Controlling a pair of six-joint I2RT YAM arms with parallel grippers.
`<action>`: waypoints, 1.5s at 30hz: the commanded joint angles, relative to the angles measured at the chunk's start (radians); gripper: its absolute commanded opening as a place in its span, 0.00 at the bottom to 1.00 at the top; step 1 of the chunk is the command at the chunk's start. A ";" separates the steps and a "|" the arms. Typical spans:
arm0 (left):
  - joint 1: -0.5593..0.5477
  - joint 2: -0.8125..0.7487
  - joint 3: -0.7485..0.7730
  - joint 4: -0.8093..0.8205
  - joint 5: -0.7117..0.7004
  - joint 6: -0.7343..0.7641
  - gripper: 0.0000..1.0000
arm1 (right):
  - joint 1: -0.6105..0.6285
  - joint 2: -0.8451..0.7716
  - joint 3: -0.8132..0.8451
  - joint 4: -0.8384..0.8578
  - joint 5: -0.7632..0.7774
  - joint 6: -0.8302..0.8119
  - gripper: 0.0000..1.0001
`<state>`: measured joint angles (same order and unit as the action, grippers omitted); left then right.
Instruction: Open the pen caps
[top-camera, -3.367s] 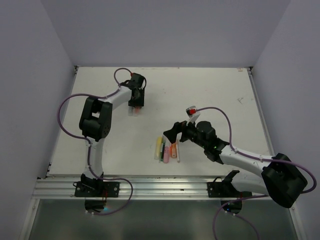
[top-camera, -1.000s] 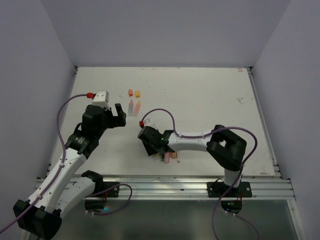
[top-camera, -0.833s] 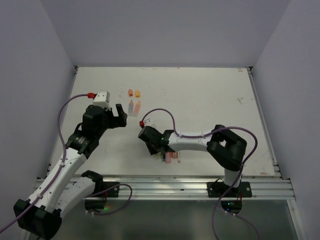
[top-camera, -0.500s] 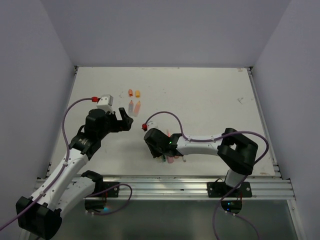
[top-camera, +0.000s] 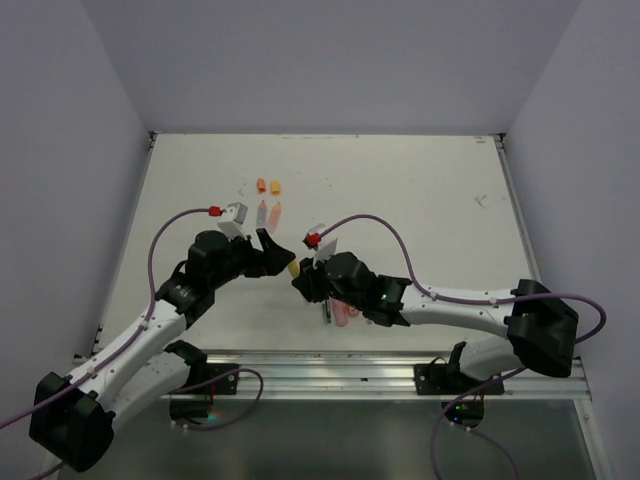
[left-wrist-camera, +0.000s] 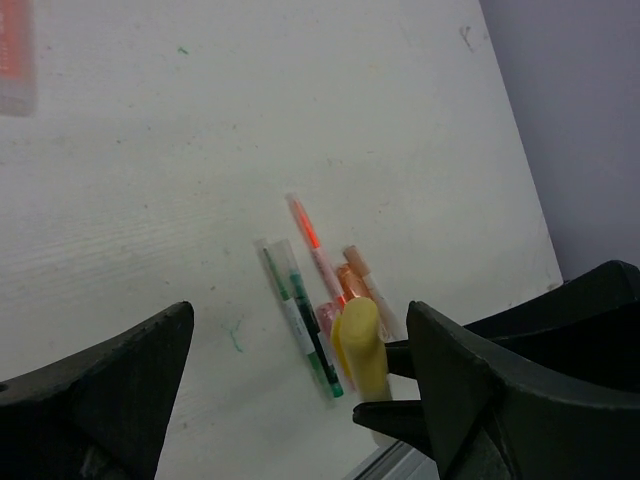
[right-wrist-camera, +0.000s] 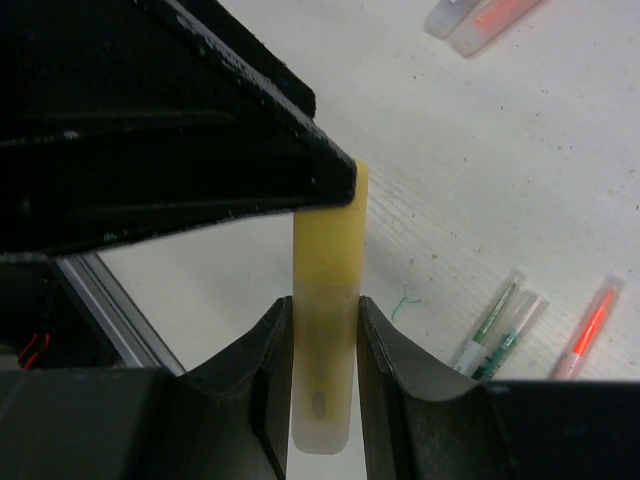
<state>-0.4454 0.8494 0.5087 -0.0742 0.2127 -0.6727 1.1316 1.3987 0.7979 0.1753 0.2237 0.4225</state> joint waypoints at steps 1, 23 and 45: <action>-0.079 0.020 0.008 0.134 -0.028 -0.062 0.89 | 0.003 -0.041 -0.022 0.125 0.034 -0.042 0.00; -0.138 0.094 -0.010 0.226 -0.021 -0.120 0.08 | 0.003 -0.082 -0.065 0.164 0.051 -0.063 0.04; -0.009 0.108 -0.010 0.605 0.421 -0.016 0.00 | -0.300 -0.175 -0.143 0.263 -0.730 -0.008 0.79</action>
<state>-0.4591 0.9443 0.5034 0.3653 0.4988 -0.6876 0.8402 1.2026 0.6502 0.3294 -0.3302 0.3885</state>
